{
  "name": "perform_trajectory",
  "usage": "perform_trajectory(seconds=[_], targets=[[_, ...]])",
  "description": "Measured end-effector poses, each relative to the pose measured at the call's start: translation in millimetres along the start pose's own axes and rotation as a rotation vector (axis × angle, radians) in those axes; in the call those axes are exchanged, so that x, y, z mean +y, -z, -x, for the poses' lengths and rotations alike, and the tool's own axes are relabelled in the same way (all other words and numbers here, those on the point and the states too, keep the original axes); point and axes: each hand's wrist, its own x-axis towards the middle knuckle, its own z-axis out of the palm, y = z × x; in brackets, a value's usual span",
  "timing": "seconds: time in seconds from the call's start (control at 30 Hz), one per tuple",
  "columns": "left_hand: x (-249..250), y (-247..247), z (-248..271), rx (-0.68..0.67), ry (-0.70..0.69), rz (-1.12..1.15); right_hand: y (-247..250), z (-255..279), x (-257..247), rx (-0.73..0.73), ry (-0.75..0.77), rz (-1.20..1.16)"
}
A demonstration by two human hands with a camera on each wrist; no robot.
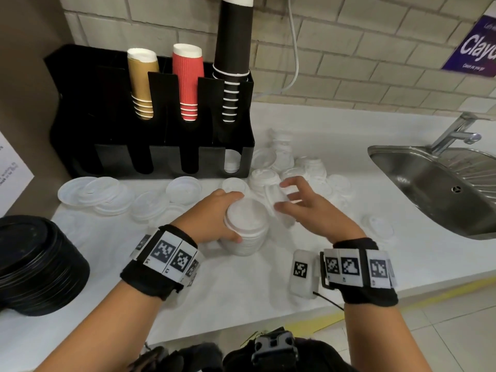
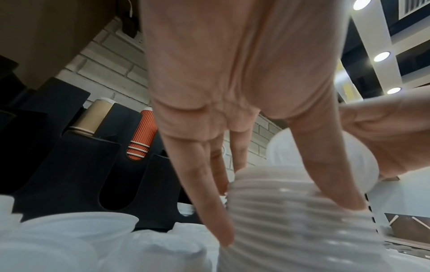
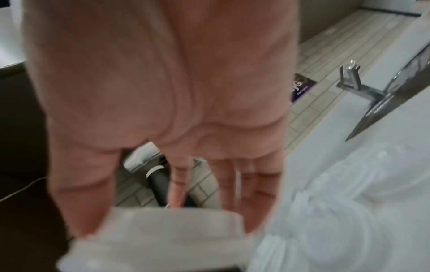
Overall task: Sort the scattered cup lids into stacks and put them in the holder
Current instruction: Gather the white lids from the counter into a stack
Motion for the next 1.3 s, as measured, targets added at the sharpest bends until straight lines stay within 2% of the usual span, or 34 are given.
perform_trajectory(seconds=[0.07,0.17,0.37,0.57,0.7,0.97,1.07,1.17,1.23,1.3], targets=[[-1.1,-1.4,0.6,0.031,-0.005,0.04,-14.2,5.0,-0.7,0.021,0.14,-0.04],[-2.5,-3.3,1.2,0.067,-0.017,0.124,-34.2,4.6,2.4,0.037,0.254,0.067],[-1.9,-4.4,2.9,0.085,0.004,0.179,-46.1,-5.5,-1.5,0.045,0.254,0.201],[-2.4,-4.3,2.5,0.095,-0.004,0.181,-47.9,-15.0,-15.5,-0.025,0.257,0.371],[-2.3,-4.9,4.0,0.09,0.0,0.172,-51.4,-14.9,-14.2,-0.028,0.252,0.39],[-1.0,5.1,7.3,-0.006,-0.042,0.172,-57.3,-12.5,-6.4,-0.015,0.256,0.352],[4.9,1.2,3.1,0.011,-0.075,0.105,-53.0,-7.6,-1.0,-0.018,0.226,0.286],[4.9,1.0,-0.8,0.019,-0.016,0.048,-35.2,0.8,8.4,0.0,0.129,0.162],[3.2,1.4,-2.8,0.026,0.001,0.044,-16.5,8.5,20.0,0.054,0.018,0.252],[4.0,1.6,-3.8,0.02,0.005,0.038,0.9,16.7,33.9,0.037,-0.167,0.446]])
